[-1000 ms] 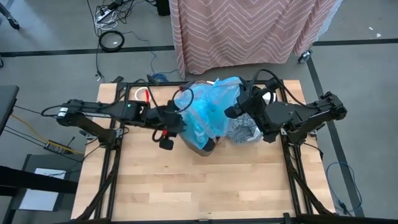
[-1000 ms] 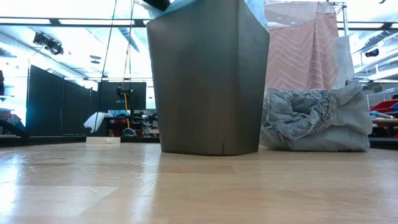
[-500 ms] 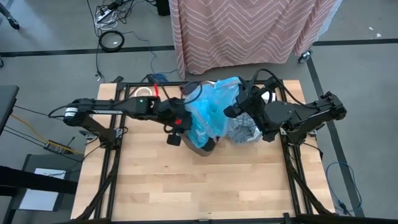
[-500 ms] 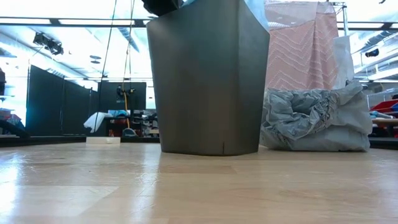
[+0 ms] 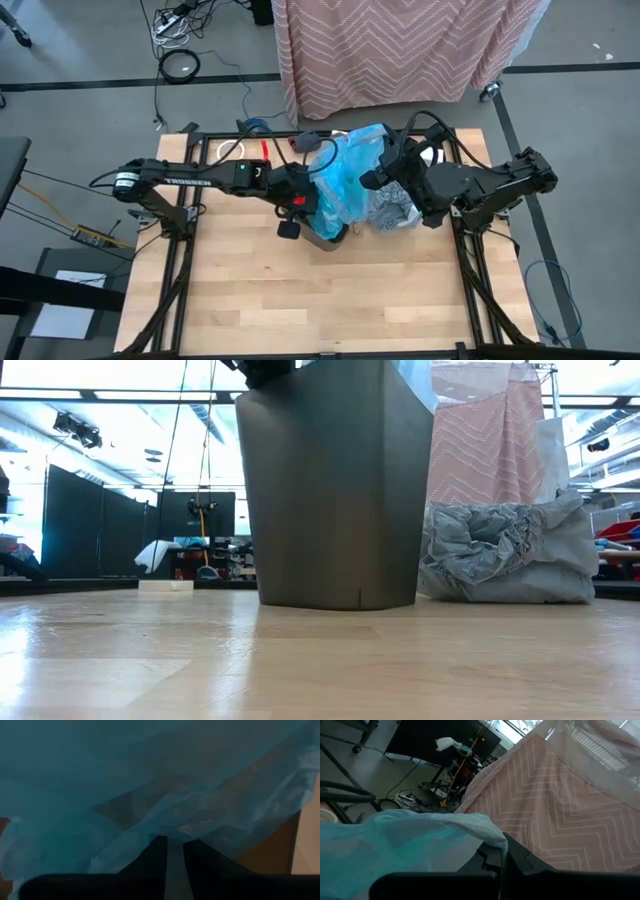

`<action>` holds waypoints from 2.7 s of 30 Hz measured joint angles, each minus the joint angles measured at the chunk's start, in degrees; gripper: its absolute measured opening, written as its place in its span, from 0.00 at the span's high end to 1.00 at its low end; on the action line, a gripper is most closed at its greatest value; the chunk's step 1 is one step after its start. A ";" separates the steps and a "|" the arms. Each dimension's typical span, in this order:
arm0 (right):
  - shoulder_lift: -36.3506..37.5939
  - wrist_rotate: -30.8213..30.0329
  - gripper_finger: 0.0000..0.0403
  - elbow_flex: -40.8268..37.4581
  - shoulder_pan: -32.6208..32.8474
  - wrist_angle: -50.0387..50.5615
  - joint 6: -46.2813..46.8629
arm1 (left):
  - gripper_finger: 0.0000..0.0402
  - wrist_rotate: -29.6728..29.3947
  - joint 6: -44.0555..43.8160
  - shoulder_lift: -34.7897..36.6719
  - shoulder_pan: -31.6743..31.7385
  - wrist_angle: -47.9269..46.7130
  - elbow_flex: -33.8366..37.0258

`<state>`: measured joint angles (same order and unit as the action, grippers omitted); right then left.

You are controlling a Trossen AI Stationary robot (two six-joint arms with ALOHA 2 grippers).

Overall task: Place trash/remove bag and relplace
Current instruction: Insert the new blue trash bag into the black trash bin

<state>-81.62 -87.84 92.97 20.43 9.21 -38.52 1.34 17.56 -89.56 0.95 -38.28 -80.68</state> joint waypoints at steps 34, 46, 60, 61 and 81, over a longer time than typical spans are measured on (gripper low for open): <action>0.00 -0.30 1.00 0.00 0.20 1.21 1.99 | 0.78 -9.00 -2.90 -1.44 -1.12 -2.56 -7.61; 0.01 0.50 1.00 0.00 0.20 1.83 4.35 | 0.78 -6.25 -6.34 -7.73 0.87 1.54 -7.24; 0.01 0.40 1.00 0.00 0.20 1.64 4.50 | 0.78 3.39 -15.11 -8.42 4.64 -4.42 -7.17; 0.00 0.38 1.00 0.00 0.20 1.67 4.50 | 0.78 2.83 -15.43 -8.17 4.68 -5.30 -7.17; 0.01 -1.32 1.00 0.00 0.20 1.86 4.50 | 0.78 -13.96 -15.45 -7.38 4.20 -26.71 -21.18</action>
<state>-81.62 -89.16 92.97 20.62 11.07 -34.02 -12.61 2.11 -96.95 5.15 -64.99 -101.87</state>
